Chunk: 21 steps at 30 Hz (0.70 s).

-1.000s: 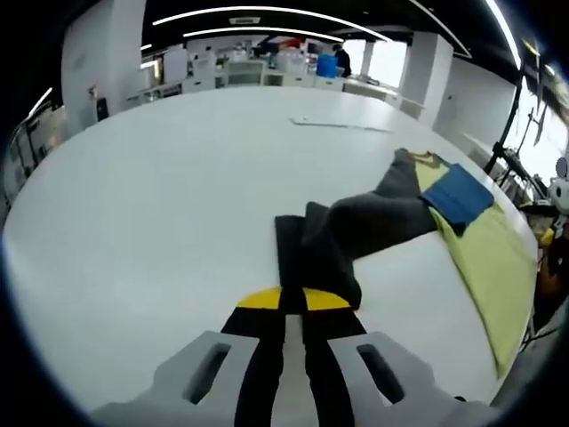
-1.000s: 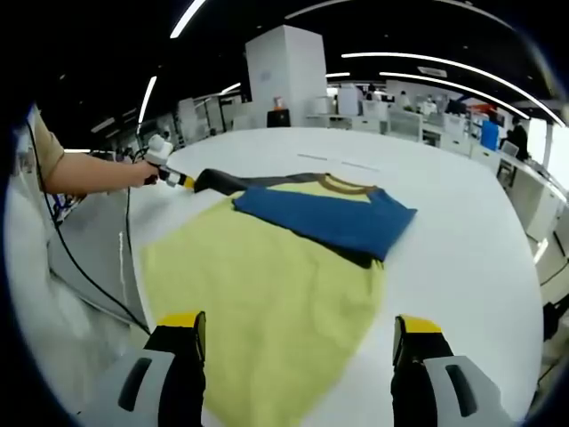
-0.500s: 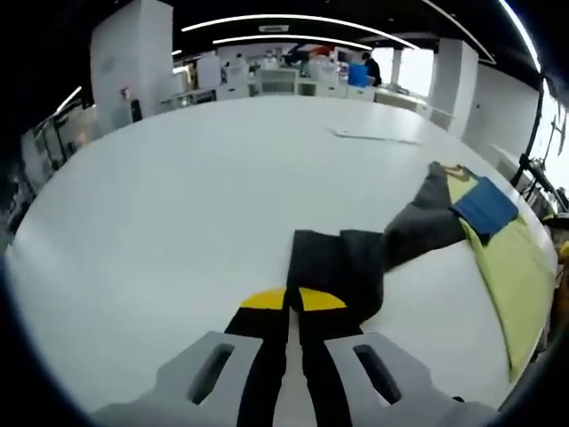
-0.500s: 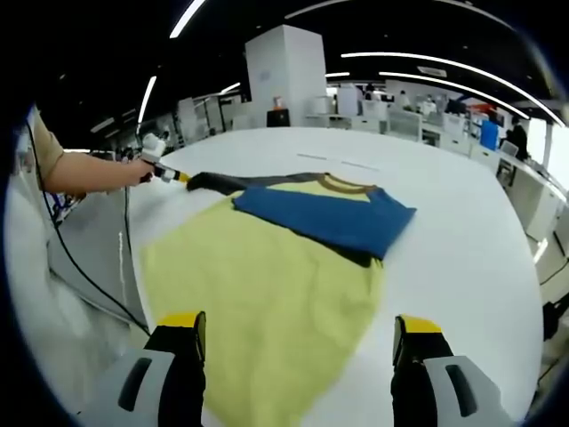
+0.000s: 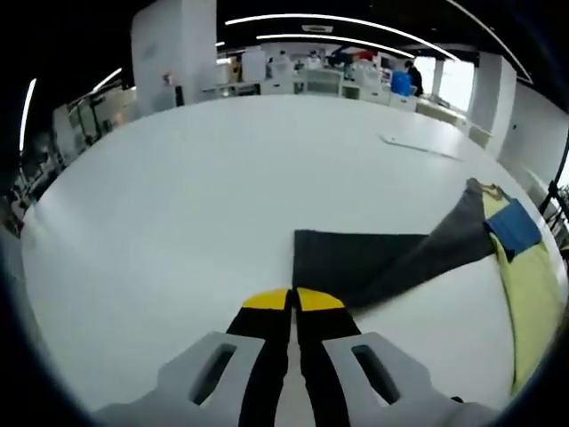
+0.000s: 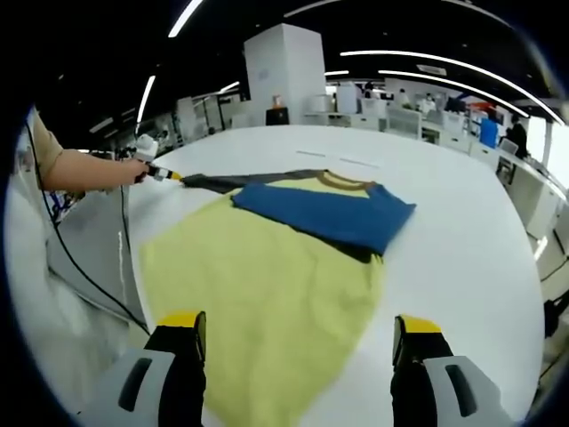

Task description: Fold the garment on the visible template until the final outline fits inside the template.

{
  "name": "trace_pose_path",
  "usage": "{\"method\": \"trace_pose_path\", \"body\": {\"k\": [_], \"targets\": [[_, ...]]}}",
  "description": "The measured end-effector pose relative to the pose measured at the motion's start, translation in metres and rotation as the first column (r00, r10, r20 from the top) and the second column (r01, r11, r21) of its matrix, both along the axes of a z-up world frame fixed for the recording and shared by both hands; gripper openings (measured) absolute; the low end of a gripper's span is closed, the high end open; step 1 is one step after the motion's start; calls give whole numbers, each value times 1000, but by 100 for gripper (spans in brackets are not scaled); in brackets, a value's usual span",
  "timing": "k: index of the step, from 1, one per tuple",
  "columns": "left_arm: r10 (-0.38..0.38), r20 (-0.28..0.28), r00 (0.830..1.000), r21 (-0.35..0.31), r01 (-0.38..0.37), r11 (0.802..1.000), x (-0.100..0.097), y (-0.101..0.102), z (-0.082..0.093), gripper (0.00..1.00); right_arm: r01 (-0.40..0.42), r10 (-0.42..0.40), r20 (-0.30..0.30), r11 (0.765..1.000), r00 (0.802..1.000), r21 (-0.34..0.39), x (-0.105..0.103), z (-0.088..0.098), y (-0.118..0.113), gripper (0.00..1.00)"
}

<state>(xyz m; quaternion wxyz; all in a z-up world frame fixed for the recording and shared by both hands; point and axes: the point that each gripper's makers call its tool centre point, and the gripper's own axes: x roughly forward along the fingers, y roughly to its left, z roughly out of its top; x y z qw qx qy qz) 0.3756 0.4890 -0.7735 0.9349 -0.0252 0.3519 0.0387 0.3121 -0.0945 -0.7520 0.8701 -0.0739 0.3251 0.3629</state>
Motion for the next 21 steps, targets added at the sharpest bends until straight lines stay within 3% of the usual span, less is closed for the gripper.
{"method": "trace_pose_path", "body": {"k": [6, 10, 15, 21], "targets": [[7, 30, 1000, -15, -7, 1000, 1, -2, 4, 0, 3, -3, -5, 1000, 1000, 1, 0, -2, 0, 86], [-17, 77, 997, -17, 18, 1000, 14, -5, 13, 9, 0, 0, -8, 1000, 1000, -2, -1, -2, 1, 86], [-98, 55, 994, 15, 97, 995, 28, -16, 11, 19, -2, 2, -10, 1000, 1000, -5, -2, -2, 1, 86], [-147, 33, 989, 27, 146, 989, 44, -24, 10, 21, 3, -3, -16, 1000, 1000, -16, -3, -3, -2, 86]]}}
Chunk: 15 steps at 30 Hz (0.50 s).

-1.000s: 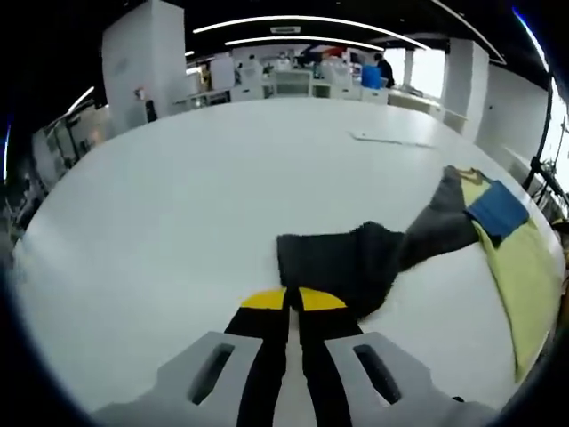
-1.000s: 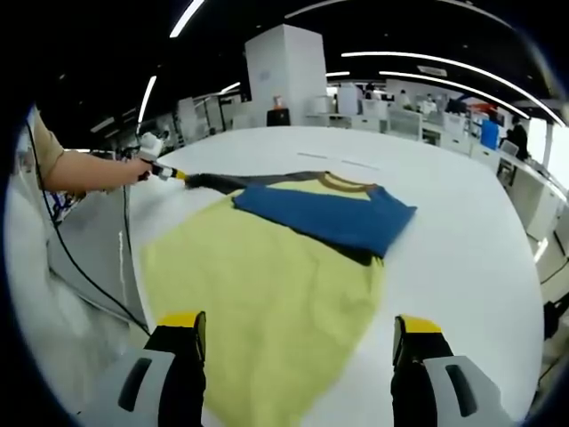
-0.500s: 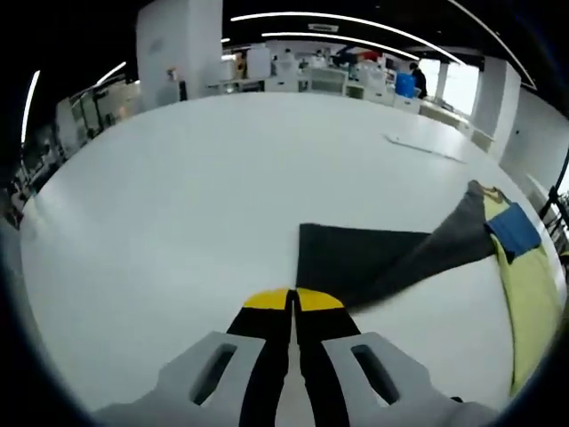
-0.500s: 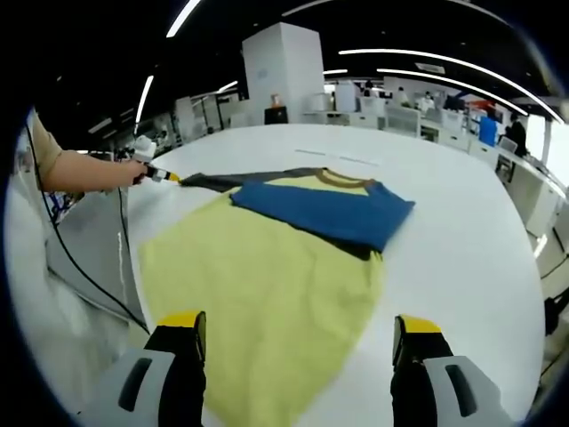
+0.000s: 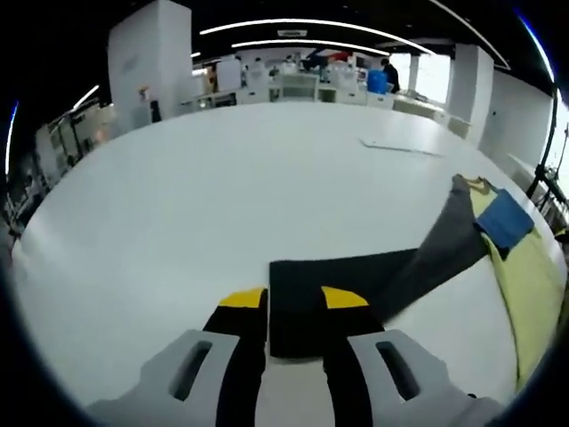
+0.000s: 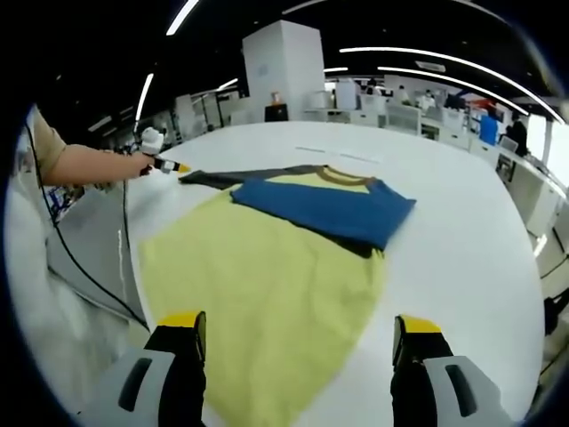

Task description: Fold the garment on the visible template until the final outline fits inside the template.

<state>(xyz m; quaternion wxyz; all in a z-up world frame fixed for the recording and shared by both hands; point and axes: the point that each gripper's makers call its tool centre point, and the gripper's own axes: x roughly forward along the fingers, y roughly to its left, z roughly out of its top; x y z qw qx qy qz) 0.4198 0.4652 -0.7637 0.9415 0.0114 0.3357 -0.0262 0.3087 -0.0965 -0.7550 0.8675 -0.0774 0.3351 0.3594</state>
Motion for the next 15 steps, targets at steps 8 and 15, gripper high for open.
{"method": "trace_pose_path", "body": {"k": [8, 15], "targets": [[-27, -56, 998, 32, 29, 999, 13, 1, -10, 19, 15, -15, -13, 1000, 1000, -16, -3, -3, -5, 86], [-4, -89, 996, 32, 7, 999, 14, 9, -19, 21, 28, -29, -17, 999, 999, -24, -2, -3, -8, 86]]}}
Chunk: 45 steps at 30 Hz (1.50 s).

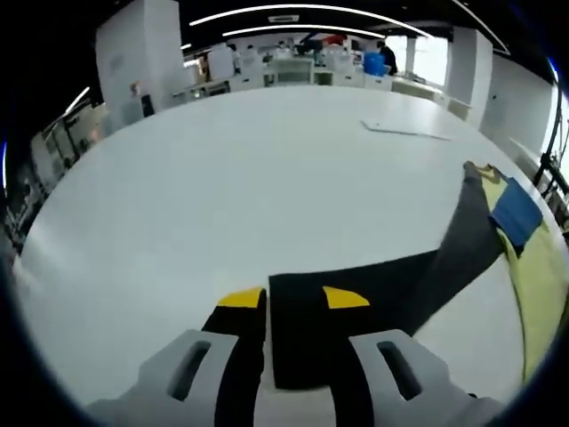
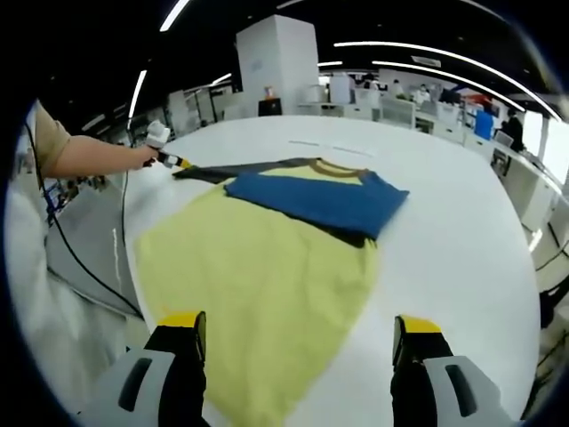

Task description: Fold the garment on the visible template until the final outline fits inside the template.

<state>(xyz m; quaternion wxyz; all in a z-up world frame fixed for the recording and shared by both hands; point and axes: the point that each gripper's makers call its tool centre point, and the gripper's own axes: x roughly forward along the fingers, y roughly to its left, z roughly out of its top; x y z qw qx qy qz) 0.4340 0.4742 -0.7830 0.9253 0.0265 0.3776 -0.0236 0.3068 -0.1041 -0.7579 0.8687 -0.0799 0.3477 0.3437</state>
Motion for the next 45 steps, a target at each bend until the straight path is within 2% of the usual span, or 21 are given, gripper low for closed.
{"method": "trace_pose_path", "body": {"k": [2, 6, 8, 10, 14, 18, 28, 36, 39, 42, 45], "targets": [[-1, -17, 1000, -3, 1, 1000, -1, 0, -5, 22, 2, -2, -1, 1000, 1000, -2, 0, 0, 0, 86], [-8, -8, 1000, -21, 8, 1000, 0, -3, -4, 18, 0, 0, -3, 1000, 1000, -7, 0, -1, 0, 86], [-25, -8, 1000, -30, 25, 999, 0, -7, -4, 12, -4, 4, -5, 1000, 1000, -10, 0, -1, 2, 86], [-61, -15, 998, -21, 61, 998, 0, -13, -5, 1, -6, 6, -7, 1000, 1000, -11, 0, -1, 3, 85], [-62, -14, 998, -2, 62, 998, 1, -11, -3, 1, -9, 9, -6, 1000, 1000, -15, 0, -1, 3, 85], [-35, 43, 998, 16, 34, 999, 3, -3, 11, 0, -6, 6, -5, 1000, 1000, -14, -1, -1, 2, 85], [22, 119, 993, 51, -28, 998, 5, 11, 34, 0, -9, 9, -10, 1000, 1000, -10, -3, -4, 3, 85], [98, 209, 973, 75, -116, 990, 15, 37, 50, 0, -8, 8, -7, 1000, 1000, -4, -1, -4, 4, 85], [141, 185, 973, 40, -151, 988, 14, 43, 39, 0, -6, 6, -9, 1000, 1000, -3, -2, -6, 4, 85], [197, 112, 974, 9, -199, 980, 1, 48, 19, 0, -6, 6, -12, 1000, 1000, -2, -2, -7, 4, 85], [245, 44, 969, -29, -244, 969, -13, 52, -2, 0, -5, 5, -12, 1000, 1000, 1, -2, -7, 4, 85]]}}
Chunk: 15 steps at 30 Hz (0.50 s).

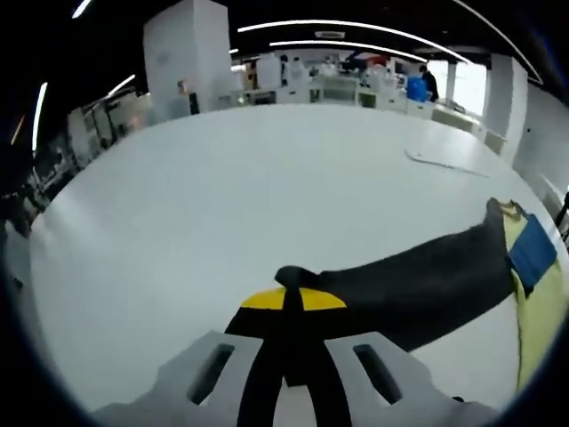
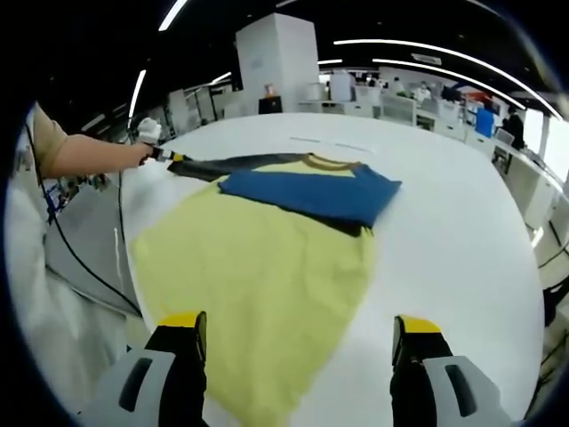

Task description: Fold the garment on the visible template until the final outline fits inside the template.

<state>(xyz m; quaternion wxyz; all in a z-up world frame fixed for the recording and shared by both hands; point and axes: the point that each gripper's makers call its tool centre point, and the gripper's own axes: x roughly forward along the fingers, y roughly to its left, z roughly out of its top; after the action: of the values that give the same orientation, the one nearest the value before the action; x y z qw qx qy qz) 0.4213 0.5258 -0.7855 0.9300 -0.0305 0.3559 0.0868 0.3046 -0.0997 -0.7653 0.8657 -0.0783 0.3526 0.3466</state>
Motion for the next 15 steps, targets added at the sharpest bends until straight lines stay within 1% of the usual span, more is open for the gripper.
{"method": "trace_pose_path", "body": {"k": [1, 3, 5, 6, 7, 10, 12, 13, 14, 15], "targets": [[11, -14, 1000, -24, -12, 1000, -9, -7, -4, 0, 0, 0, 0, 1000, 1000, 0, 0, 0, 0, 85], [9, -22, 1000, -30, -9, 1000, -14, -7, -12, 0, 2, -2, 1, 1000, 1000, 2, 0, 0, 0, 85], [16, -14, 1000, -39, -16, 999, -18, -5, -14, 0, 3, -3, 0, 1000, 1000, 3, 0, 0, 0, 85], [27, 3, 1000, -51, -27, 998, -18, -4, -13, 0, 3, -3, 1, 1000, 1000, 1, 0, 0, -1, 85], [25, 4, 1000, -52, -25, 998, -23, -10, -9, 0, 3, -3, 0, 1000, 1000, 1, 0, 0, -1, 85], [-8, 14, 1000, -49, 8, 999, -28, -20, -1, 1, 0, 0, 0, 1000, 1000, 1, 1, -1, 0, 85], [-17, 23, 1000, -70, 18, 997, -29, -25, 1, 8, -2, 2, 3, 1000, 1000, 4, 2, 0, 2, 85], [-11, 35, 999, -111, 15, 994, -29, -31, 3, 13, -4, 4, 5, 1000, 1000, 7, 3, 1, 3, 85], [-9, 35, 999, -112, 13, 994, -31, -31, 4, 18, -6, 6, 6, 1000, 1000, 8, 3, 2, 4, 85], [-12, 40, 999, -101, 16, 995, -33, -32, 8, 19, -8, 8, 7, 1000, 1000, 9, 3, 3, 4, 85]]}}
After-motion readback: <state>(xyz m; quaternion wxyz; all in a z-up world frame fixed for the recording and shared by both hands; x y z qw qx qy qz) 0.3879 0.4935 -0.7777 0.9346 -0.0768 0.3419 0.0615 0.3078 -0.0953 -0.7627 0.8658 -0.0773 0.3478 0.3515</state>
